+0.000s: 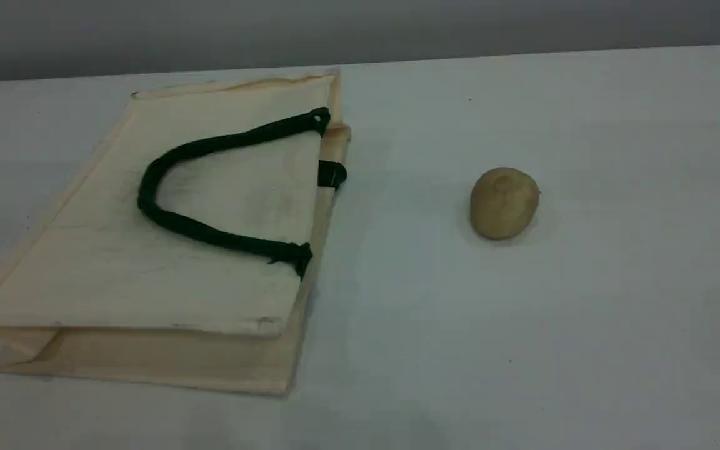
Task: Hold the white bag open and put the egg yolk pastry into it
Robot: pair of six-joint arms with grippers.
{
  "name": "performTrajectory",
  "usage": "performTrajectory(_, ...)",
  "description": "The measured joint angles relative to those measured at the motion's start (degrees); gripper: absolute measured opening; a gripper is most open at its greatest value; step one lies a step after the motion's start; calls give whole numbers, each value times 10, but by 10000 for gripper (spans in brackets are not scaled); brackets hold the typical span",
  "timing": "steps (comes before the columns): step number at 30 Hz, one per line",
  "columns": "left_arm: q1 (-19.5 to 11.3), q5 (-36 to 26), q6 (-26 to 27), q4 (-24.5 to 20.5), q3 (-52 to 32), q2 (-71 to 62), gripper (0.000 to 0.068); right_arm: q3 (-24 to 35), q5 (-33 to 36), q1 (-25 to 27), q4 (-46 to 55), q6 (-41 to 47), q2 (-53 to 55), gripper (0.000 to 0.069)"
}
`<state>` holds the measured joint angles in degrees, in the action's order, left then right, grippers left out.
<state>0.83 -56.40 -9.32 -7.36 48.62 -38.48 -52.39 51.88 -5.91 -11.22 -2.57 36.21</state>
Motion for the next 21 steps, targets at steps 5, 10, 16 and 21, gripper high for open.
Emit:
performTrajectory(5, 0, 16, -2, 1, 34, -118, 525, -24, -24, 0, -8, 0, 94, 558)
performTrajectory(10, 0, 56, -3, 10, 36, -217, 525, -24, -64, 0, -14, 0, 163, 558)
performTrajectory(16, 0, 111, -4, 16, 36, -300, 525, -24, -100, 0, -43, -10, 235, 558)
performTrajectory(21, 0, 155, -4, 37, 36, -363, 525, -24, -129, 0, -43, -10, 289, 557)
